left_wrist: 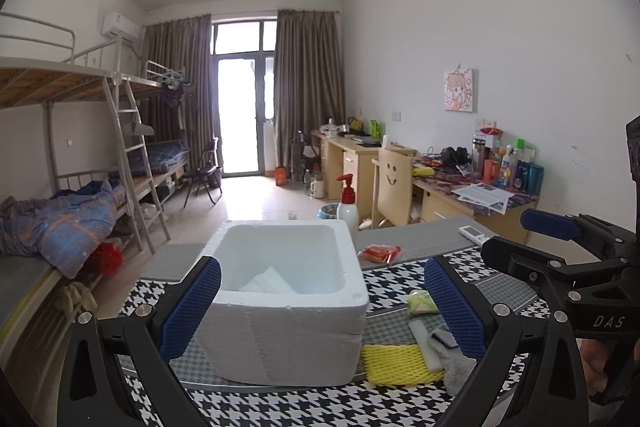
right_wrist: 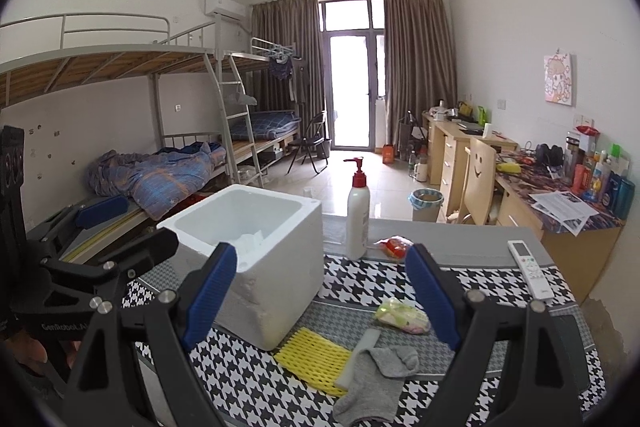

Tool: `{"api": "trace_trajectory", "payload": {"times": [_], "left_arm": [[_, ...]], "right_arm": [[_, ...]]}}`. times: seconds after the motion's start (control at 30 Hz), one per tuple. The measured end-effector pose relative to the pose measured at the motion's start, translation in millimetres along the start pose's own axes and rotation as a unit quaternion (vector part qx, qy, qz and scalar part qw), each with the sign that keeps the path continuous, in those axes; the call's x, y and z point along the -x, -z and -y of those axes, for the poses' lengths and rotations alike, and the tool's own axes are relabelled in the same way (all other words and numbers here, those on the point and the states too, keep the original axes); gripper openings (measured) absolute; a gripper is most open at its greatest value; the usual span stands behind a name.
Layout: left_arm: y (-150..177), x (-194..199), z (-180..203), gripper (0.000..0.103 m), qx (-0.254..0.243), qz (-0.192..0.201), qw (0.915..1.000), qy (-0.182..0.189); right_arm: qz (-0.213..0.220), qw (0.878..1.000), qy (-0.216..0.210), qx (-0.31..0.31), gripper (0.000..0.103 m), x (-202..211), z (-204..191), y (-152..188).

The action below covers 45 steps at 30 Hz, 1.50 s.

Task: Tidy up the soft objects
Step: 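Move both tools back over the table toward the grey sock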

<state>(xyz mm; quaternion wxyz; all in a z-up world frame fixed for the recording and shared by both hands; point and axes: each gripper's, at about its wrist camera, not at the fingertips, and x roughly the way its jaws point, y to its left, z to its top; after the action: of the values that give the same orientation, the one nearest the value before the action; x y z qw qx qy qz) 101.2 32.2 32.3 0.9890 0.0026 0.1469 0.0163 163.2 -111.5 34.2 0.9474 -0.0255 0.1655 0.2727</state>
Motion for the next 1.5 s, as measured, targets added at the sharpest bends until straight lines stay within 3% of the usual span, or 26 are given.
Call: {"api": "trace_trajectory", "payload": {"times": [0.6,1.07,1.5], "left_arm": [[9,-24,36,0.102,-0.01,-0.026,0.9979,0.059],[18,-40,60,0.102,-0.019,-0.045,0.996,0.075],[30,-54,75,0.102,-0.023,-0.06,0.9939,0.09]], "right_arm": [[-0.015,0.999,0.041,-0.029,0.089,3,34,16],[-0.029,0.996,0.073,-0.044,0.089,1,56,27],[-0.05,0.994,0.074,-0.057,0.089,-10,77,42]]}}
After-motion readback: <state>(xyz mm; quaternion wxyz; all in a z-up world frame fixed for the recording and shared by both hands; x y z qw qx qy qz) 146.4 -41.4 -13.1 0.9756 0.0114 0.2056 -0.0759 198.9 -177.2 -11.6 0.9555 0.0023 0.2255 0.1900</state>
